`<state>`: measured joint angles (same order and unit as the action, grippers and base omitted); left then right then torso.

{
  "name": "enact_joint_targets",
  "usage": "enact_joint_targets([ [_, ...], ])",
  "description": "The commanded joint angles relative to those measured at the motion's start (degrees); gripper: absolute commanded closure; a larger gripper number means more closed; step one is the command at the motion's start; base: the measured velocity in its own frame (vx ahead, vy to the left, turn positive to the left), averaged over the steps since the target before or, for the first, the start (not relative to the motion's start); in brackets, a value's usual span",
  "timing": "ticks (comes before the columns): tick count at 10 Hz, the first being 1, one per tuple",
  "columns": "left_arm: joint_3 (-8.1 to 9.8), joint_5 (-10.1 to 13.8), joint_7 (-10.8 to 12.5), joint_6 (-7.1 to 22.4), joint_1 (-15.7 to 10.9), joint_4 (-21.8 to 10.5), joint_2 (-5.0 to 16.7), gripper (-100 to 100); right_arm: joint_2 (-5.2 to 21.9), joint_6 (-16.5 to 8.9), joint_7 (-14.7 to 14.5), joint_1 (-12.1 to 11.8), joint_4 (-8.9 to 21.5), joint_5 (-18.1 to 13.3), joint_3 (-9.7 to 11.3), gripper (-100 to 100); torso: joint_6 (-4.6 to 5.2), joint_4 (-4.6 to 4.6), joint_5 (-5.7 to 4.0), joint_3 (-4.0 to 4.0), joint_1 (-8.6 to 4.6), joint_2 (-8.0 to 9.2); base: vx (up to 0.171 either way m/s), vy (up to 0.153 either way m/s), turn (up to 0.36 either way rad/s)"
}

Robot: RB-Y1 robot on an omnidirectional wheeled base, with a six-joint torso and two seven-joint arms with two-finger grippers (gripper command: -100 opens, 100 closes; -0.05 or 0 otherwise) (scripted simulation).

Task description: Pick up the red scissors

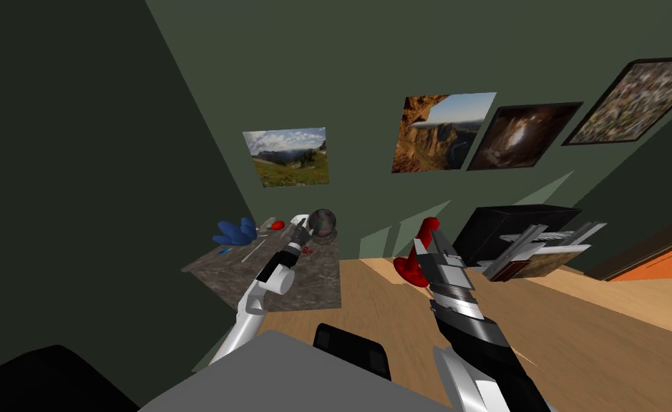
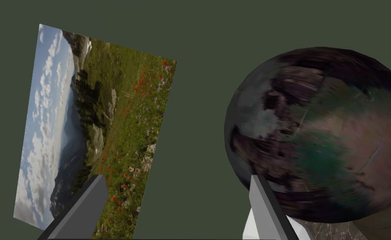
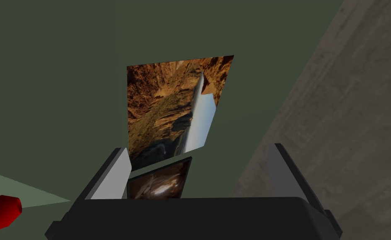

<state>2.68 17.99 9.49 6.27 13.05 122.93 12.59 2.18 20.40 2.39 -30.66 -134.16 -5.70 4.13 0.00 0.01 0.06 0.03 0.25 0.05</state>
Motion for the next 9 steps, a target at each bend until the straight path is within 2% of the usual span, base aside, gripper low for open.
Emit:
enact_joint_targets([
  [1, 0.05, 0.4, 0.7, 2.9, -1.1, -0.7, -0.1, -100, 0.0, 0.0, 0.0, 0.0, 0.0, 0.0, 0.0, 0, 0.00, 0.00, 0.00, 0.00, 0.00, 0.00, -0.047, 0.066, -0.099],
  [2, 0.05, 0.4, 0.7, 3.7, -1.1, -0.7, -0.1, -100, 0.0, 0.0, 0.0, 0.0, 0.0, 0.0, 0.0, 0, -0.04, 0.01, 0.01, 0.02, 0.02, 0.02, -0.019, 0.034, 0.023],
  [3, 0.16, 1.4, 2.1, 5.5, -2.5, -2.1, 0.2, -100, 0.0, 0.0, 0.0, 0.0, 0.0, 0.0, 0.0, 0, -0.04, 0.00, -0.01, -0.02, -0.07, -0.05, -0.016, 0.066, -0.168],
  [5, 0.16, 1.4, 2.1, 7.8, -2.5, -2.1, 0.2, -100, 0.0, 0.0, 0.0, 0.0, 0.0, 0.0, 0.0, 0, -0.04, -0.01, 0.02, -0.03, 0.05, -0.06, -0.025, 0.056, -0.045],
  [6, 0.30, 2.5, 3.5, 9.7, -4.0, -3.5, 0.4, -100, 0.0, 0.0, 0.0, 0.0, 0.0, 0.0, 0.0, 0, -0.05, -0.01, 0.00, -0.03, -0.06, -0.07, -0.045, 0.044, -0.189],
  [8, 0.30, 2.5, 3.5, 12.1, -4.0, -3.5, 0.4, -100, 0.0, 0.0, 0.0, 0.0, 0.0, 0.0, 0.0, 0, -0.04, 0.00, 0.01, 0.00, 0.02, -0.01, -0.030, 0.059, -0.043],
  [9, 0.47, 3.5, 5.0, 14.2, -5.5, -4.9, 0.7, -100, 0.0, 0.0, 0.0, 0.0, 0.0, 0.0, 0.0, 0, -0.06, -0.01, 0.01, -0.03, -0.03, -0.07, -0.030, 0.058, -0.184],
])
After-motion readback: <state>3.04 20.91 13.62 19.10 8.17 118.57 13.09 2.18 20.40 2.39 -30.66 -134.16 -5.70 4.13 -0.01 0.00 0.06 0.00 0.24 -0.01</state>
